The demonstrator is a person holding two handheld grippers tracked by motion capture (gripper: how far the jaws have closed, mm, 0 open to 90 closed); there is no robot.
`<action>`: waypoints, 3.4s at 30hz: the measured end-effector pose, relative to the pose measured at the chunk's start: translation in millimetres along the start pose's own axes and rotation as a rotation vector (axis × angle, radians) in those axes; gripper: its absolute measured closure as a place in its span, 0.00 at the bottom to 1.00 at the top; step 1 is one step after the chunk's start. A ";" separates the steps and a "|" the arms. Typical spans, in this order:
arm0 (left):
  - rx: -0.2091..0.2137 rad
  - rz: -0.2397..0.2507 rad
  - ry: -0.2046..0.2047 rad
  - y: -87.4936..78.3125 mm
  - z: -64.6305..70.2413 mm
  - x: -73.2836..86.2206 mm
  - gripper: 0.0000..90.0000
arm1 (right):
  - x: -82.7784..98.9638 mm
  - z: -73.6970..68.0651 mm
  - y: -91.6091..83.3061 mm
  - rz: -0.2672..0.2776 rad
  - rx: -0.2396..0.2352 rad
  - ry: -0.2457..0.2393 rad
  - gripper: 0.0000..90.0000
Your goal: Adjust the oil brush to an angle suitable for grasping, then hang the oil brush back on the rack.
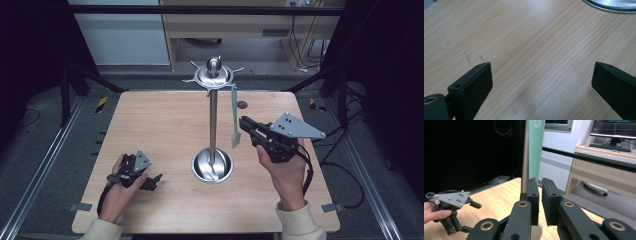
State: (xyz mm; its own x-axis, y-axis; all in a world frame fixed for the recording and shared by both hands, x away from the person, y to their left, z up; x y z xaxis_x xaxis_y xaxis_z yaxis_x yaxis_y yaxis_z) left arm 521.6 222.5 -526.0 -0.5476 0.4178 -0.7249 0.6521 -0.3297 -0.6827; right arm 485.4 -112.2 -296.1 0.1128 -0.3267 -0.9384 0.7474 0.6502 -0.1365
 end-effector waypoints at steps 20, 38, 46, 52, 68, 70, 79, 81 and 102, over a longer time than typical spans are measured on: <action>0.001 -0.004 0.002 0.3 0.2 0.2 0.03 | 7.8 21.3 -7.7 -0.091 0.170 0.010 0.56; 0.001 0.002 -0.003 -0.2 0.0 -0.3 0.03 | 27.0 43.3 -6.6 -0.184 0.245 0.054 0.20; -0.002 0.011 0.005 -0.2 -1.1 -1.5 0.03 | 36.9 53.4 -9.5 -0.211 0.250 0.058 0.12; -0.002 0.004 -0.005 -0.7 -1.0 -0.7 0.03 | 46.5 62.5 -14.1 -0.232 0.244 0.080 0.09; -0.014 0.025 -0.006 -1.9 -3.6 -2.9 0.03 | 86.3 88.4 -22.7 -0.296 0.280 0.149 0.09; -0.016 0.026 -0.007 -2.2 -4.1 -3.0 0.03 | 92.8 91.2 -22.5 -0.306 0.289 0.152 0.09; -0.015 0.030 -0.011 -2.4 -4.2 -3.5 0.03 | 119.0 97.1 -20.1 -0.350 0.285 0.173 0.10; -0.014 0.029 -0.010 -2.4 -4.0 -3.4 0.03 | 123.7 97.1 -19.3 -0.359 0.279 0.180 0.10; -0.012 0.034 -0.016 -2.7 -4.5 -3.9 0.03 | 173.0 88.2 -0.1 -0.446 0.220 0.203 0.10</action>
State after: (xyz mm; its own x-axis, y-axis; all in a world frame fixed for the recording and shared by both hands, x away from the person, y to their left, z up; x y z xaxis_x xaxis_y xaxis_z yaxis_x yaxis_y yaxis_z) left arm 524.3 225.6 -520.9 -0.5329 0.3933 -0.7493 0.6767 -0.3336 -0.6563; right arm 562.5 -229.3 -430.5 -0.3591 -0.3853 -0.8500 0.8159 0.3126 -0.4864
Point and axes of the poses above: each handheld gripper's, and its own axes: y roughly forward along the jaws, x roughly out of its underside, z roughly to its right, the point moved 7 cm from there along y, roughly forward along the jaws, and after that the axes turned 15 degrees about -y, right-handed, at the moved point
